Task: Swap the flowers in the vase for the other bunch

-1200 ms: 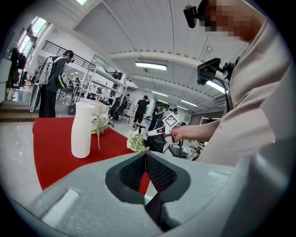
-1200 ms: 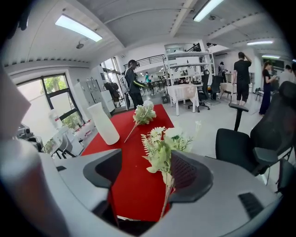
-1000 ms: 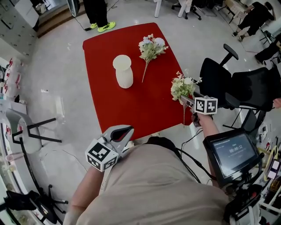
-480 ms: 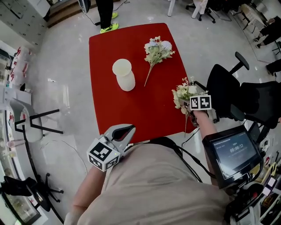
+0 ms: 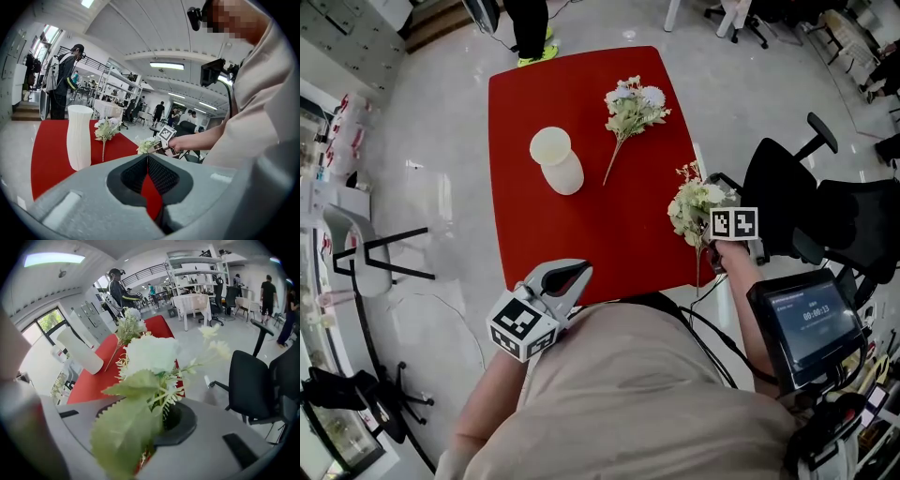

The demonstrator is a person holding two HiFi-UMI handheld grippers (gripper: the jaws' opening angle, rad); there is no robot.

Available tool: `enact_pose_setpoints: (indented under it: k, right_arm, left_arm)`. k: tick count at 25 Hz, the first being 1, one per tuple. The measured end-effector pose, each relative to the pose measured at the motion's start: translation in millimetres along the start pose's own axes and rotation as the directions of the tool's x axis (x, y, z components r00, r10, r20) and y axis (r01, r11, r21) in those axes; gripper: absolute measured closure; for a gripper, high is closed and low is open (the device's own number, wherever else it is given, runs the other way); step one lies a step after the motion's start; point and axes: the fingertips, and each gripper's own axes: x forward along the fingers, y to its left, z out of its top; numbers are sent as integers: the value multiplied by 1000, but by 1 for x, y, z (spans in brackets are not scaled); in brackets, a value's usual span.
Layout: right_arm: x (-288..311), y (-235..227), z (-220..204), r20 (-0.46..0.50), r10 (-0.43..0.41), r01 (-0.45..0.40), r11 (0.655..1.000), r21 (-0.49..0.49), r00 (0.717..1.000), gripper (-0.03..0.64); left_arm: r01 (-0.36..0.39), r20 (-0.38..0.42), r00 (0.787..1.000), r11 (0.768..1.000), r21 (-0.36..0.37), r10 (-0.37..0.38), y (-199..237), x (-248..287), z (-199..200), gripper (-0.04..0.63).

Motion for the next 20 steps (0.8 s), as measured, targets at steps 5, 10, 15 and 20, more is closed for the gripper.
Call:
enact_pose_setpoints:
  k: [5, 10, 15, 20]
  right_arm:
    - [-31, 15, 22, 45, 33, -29, 997, -74, 998, 537]
    - [-63, 53, 53, 125, 89, -69, 985, -161, 988, 541]
    - [-96, 91, 97, 238, 132, -77, 971, -227, 962, 545]
    - [-129, 128, 148, 347, 177, -71, 952, -296, 921, 546]
  left_arm:
    - [-7, 20, 1000, 1000, 13, 7, -5, 1, 9, 588]
    - [-21, 41, 999, 1000, 9, 21, -3, -13, 0, 588]
    - [-32, 55, 998, 999, 1, 32, 1, -27, -8, 588]
    - [-38, 63, 997, 999, -4, 38, 5, -36, -8, 588]
